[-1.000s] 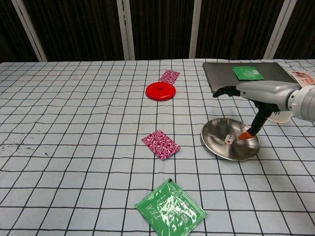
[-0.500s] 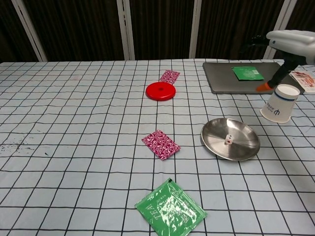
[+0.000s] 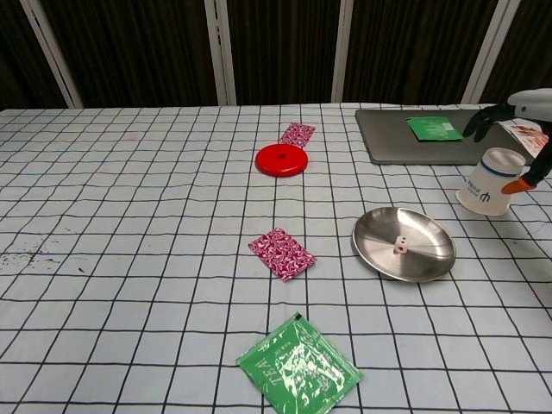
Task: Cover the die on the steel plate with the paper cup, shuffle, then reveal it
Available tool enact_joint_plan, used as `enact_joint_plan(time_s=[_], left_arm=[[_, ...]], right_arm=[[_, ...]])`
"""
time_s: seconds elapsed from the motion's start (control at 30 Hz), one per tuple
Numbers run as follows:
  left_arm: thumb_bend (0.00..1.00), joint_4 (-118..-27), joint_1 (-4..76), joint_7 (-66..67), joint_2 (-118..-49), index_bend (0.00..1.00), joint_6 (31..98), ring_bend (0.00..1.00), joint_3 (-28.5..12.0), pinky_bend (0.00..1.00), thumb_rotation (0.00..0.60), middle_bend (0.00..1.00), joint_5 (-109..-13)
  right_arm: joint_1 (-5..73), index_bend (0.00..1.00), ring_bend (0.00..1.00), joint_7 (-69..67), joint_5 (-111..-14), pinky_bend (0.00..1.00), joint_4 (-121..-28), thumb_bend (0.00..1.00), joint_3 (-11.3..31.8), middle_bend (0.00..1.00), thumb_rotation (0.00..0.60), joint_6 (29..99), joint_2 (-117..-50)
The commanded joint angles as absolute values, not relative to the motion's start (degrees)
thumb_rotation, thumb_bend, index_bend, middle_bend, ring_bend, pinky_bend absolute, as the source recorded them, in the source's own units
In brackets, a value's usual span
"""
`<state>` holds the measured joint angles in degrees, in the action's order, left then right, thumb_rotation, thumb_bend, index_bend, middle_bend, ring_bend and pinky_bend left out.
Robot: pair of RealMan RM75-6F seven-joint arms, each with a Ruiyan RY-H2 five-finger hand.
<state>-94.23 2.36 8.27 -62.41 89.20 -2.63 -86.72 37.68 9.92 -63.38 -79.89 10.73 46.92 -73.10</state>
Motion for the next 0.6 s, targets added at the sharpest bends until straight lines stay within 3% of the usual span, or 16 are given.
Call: enact_joint_plan(time_s=[0.03,0.6], left_arm=[[0.23,-94.2,2.4,8.5,-62.5,0.28,89.1,0.00,-2.6,0.13,0.600,0.00,-86.6],[0.23,-94.2,2.9,10.9,-63.5,0.29,88.2,0.00,-3.0,0.13,0.600,0.00,-85.4]], right_arm=[[38.1,0.23,0.11,8.6,-63.3,0.00,-78.8,0.18,11.2,0.31,0.600,46.7,-73.6],[40.1,0.27,0.12,5.5,-64.2,0.00,-70.3,0.18,11.1,0.31,0.600,43.6,-75.9]])
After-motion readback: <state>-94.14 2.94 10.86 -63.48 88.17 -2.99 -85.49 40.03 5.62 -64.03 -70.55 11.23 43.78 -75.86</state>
